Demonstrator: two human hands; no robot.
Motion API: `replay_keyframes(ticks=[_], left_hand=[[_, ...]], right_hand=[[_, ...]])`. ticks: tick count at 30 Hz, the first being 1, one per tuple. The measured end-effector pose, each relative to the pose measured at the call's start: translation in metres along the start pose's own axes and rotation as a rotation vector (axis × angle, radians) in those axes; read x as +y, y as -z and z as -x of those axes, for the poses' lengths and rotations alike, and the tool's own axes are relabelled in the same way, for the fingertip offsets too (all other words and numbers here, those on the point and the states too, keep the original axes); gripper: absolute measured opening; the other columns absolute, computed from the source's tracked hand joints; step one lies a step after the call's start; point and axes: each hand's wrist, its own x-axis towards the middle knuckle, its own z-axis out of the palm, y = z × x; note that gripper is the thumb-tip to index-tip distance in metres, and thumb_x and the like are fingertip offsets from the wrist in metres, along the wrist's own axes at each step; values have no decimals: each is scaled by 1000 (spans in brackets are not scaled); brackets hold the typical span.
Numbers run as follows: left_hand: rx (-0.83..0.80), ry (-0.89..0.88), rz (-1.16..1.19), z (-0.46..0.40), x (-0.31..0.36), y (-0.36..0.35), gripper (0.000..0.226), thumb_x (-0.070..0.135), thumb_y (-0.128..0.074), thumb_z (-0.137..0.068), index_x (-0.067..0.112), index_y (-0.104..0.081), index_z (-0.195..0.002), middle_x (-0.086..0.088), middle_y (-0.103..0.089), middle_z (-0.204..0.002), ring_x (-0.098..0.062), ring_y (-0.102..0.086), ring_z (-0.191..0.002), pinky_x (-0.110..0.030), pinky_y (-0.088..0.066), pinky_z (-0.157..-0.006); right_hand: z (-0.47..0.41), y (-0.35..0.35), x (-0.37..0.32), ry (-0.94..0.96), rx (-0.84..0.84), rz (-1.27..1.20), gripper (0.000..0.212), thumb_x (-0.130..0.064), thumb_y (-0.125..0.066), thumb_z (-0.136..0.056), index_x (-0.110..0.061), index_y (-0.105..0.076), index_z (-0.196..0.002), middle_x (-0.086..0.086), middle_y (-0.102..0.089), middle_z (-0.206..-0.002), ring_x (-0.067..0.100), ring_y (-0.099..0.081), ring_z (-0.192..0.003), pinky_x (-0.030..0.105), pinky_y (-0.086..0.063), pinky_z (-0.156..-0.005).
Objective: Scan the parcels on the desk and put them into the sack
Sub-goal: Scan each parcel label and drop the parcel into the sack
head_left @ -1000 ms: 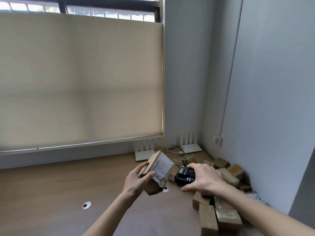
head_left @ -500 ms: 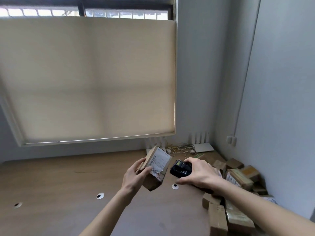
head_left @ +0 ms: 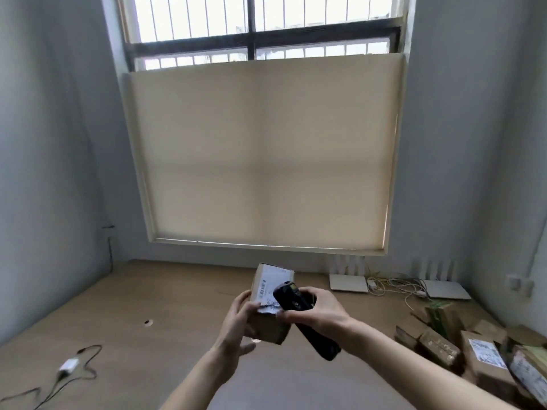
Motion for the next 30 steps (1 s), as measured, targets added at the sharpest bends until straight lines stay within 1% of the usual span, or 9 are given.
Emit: replay_keyframes(ticks=[6,9,14,16,19,21,25,28,30], left_hand=[[130,-16,-61,50,-1,165,61,46,-72,-68,44,-53,-127,-4,-74,-110,-18,-72,-98,-36,-53,-82],[249,-11,-55,82,-12,250,66,42,-77,-69,46,-51,-130,-6,-75,-111,-20,-74,-97,-32,-57,-78],[525,-10,-34,145,-34,385,65,44,-82,-73,47,-52,-131,4,-68,-117,-18,-68,-105,-37,-54,-84],[634,4,-1,170,-46,433,72,45,-85,-70,44,-53,-135,-2,-67,-122,-20,-69,-104,-41,-59,-87],[783,17,19,209,-62,490,70,33,-79,-83,35,-46,-145,-4,-60,-134,-8,-66,-97,-17,-55,-70],[865,38,0,228,-74,529,63,29,-73,-89,36,-44,-146,3,-55,-131,1,-56,-92,-9,-46,-61],[991,134,13,258,-92,598,65,38,-73,-87,40,-44,-145,-1,-61,-132,-18,-63,-110,-36,-52,-98],[1059,198,40,266,-104,645,50,29,-67,-93,40,-48,-138,10,-65,-106,-13,-67,-94,-31,-56,-78],[1084,238,60,264,-112,675,55,26,-67,-93,38,-46,-143,10,-63,-101,-9,-65,-89,-27,-53,-68]], right_hand=[[-20,-141,-59,96,-161,-51,48,-31,-97,-68,-24,-77,-111,-11,-78,-91,5,-73,-78,16,-52,-65],[-21,-225,-93,164,-294,-53,46,-30,-97,-69,-24,-77,-110,-10,-79,-93,5,-74,-84,12,-51,-66],[-11,-375,-149,285,-542,-29,55,-34,-97,-68,-22,-75,-117,-10,-78,-100,4,-73,-87,9,-49,-64],[-3,-430,-169,323,-639,-26,58,-34,-96,-69,-21,-73,-120,-9,-76,-105,5,-71,-91,7,-47,-64],[10,-509,-194,375,-779,5,60,-39,-95,-70,-21,-72,-122,-11,-74,-104,1,-69,-88,6,-46,-62],[17,-558,-206,396,-863,7,65,-44,-95,-67,-22,-71,-123,-12,-75,-103,2,-71,-88,10,-50,-66],[21,-645,-228,390,-1067,37,68,-45,-95,-66,-21,-71,-125,-6,-78,-102,14,-77,-84,23,-59,-70],[17,-711,-236,385,-1162,77,75,-55,-97,-56,-21,-74,-119,-3,-79,-102,15,-76,-89,32,-63,-82],[10,-757,-236,377,-1197,84,87,-69,-95,-42,-23,-75,-113,-5,-79,-101,14,-75,-92,40,-62,-91]])
